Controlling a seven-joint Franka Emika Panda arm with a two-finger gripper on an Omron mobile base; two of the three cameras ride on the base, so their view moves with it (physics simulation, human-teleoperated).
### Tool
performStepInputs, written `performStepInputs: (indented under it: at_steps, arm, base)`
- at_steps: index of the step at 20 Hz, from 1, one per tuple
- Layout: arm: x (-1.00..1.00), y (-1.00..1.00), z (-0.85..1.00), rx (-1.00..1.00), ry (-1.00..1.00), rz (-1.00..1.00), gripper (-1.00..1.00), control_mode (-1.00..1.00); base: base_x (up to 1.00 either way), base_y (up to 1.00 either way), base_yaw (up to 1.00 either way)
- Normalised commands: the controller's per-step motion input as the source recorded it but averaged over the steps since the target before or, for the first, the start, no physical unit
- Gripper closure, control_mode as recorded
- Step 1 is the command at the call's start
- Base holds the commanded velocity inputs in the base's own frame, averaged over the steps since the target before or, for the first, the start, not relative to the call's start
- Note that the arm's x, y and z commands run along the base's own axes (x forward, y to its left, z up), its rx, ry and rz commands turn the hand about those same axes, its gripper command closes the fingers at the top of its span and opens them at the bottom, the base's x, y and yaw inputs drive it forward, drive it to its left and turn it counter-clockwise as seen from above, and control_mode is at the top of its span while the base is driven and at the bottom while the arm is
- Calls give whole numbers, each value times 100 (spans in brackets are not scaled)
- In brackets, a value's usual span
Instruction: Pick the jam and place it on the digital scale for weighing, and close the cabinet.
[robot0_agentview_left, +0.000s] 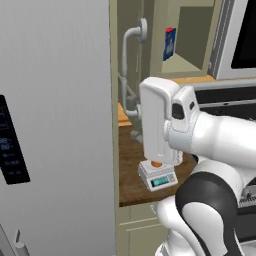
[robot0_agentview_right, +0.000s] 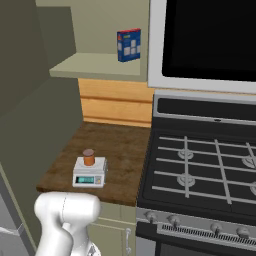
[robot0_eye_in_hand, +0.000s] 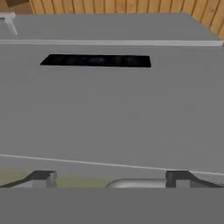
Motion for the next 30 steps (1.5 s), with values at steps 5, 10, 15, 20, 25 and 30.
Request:
performStepInputs:
  at_steps: [5,10,15,20,25,30]
  arm:
    - [35,-65,-7,0,0,-18,-100,-100]
    - [31,-99,-1,0,0,-24,-100,-100]
    - [62,-91,0,0,1,-23,-100,-100]
    - [85,-77,-1,0,1,-14,-100,-100]
    - [95,-63,-5,0,2,-10,-100,-100]
    - [91,-47,-10,1,1,-6,-100,-100]
  base:
    - [0,0,0]
    - [0,0,0]
    - [0,0,0]
    - [0,0,0]
    - [0,0,0]
    - [0,0,0]
